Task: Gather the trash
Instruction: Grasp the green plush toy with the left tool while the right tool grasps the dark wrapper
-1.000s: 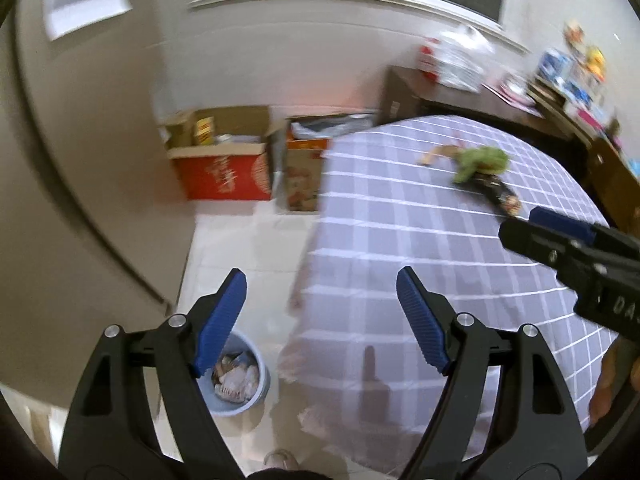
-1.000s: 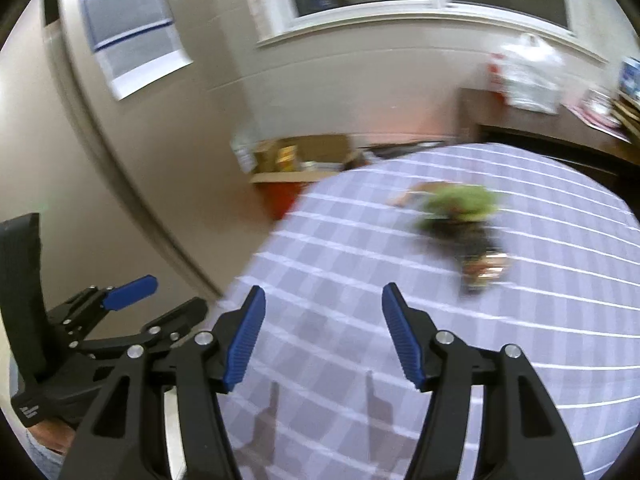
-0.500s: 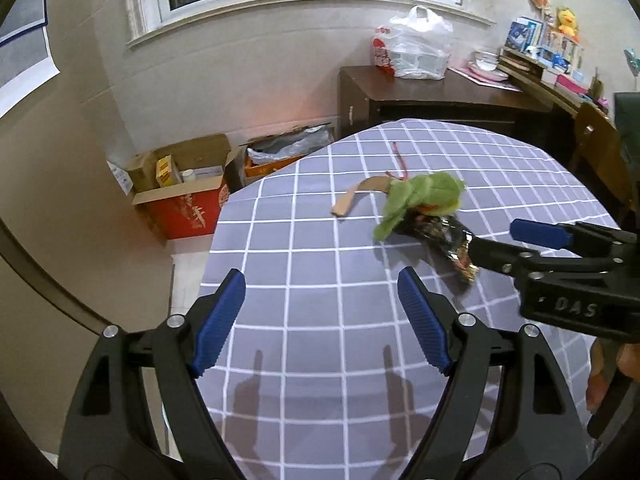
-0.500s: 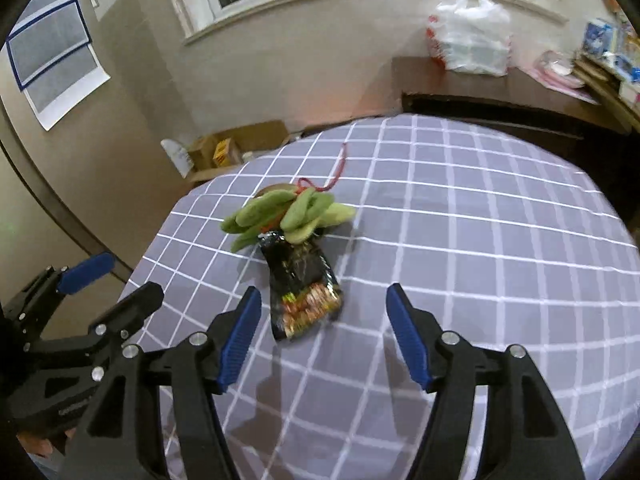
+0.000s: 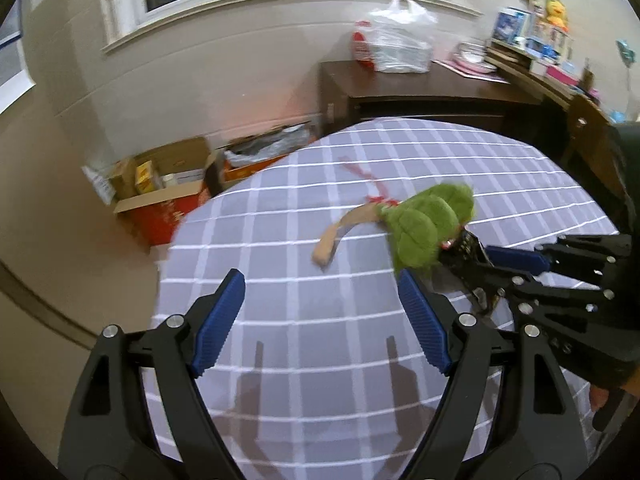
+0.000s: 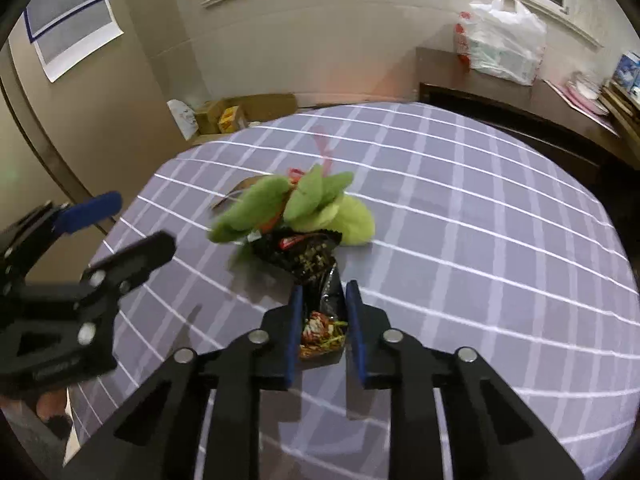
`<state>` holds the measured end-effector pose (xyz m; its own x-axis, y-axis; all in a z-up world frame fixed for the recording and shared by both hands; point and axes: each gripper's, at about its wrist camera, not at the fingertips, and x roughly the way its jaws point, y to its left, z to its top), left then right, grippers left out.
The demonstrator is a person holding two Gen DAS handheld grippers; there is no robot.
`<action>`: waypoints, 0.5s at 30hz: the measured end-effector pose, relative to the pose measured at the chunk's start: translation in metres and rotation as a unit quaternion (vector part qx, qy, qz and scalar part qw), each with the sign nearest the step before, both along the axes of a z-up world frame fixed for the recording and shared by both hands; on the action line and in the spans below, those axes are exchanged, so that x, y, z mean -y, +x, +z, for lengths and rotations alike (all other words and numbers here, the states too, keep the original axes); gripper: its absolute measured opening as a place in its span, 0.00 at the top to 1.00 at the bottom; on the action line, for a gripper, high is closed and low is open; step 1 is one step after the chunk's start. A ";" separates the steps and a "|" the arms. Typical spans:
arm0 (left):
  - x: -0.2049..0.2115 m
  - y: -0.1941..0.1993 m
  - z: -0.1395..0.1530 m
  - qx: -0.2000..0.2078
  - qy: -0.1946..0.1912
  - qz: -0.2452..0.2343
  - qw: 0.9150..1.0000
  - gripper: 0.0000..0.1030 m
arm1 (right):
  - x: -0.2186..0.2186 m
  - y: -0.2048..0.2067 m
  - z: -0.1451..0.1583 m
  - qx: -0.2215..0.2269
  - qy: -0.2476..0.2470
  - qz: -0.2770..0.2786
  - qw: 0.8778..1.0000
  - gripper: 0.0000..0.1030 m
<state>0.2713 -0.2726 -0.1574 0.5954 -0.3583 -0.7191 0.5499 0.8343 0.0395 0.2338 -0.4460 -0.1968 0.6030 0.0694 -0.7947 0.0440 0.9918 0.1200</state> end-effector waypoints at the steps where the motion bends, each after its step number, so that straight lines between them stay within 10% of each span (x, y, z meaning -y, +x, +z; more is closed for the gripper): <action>1: 0.007 -0.001 0.000 -0.001 -0.003 -0.008 1.000 0.24 | 0.008 -0.008 0.000 -0.002 0.001 -0.008 1.000 0.79; 15: 0.082 0.020 -0.022 -0.056 -0.020 -0.012 0.998 0.23 | 0.072 -0.046 0.003 0.023 0.027 -0.089 0.995 0.79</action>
<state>0.2909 -0.3547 -0.1791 0.5026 -0.4009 -0.7660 0.5687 0.8206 -0.0563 0.1873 -0.5176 -0.1936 0.6446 -0.0001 -0.7646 0.2124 0.9607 0.1789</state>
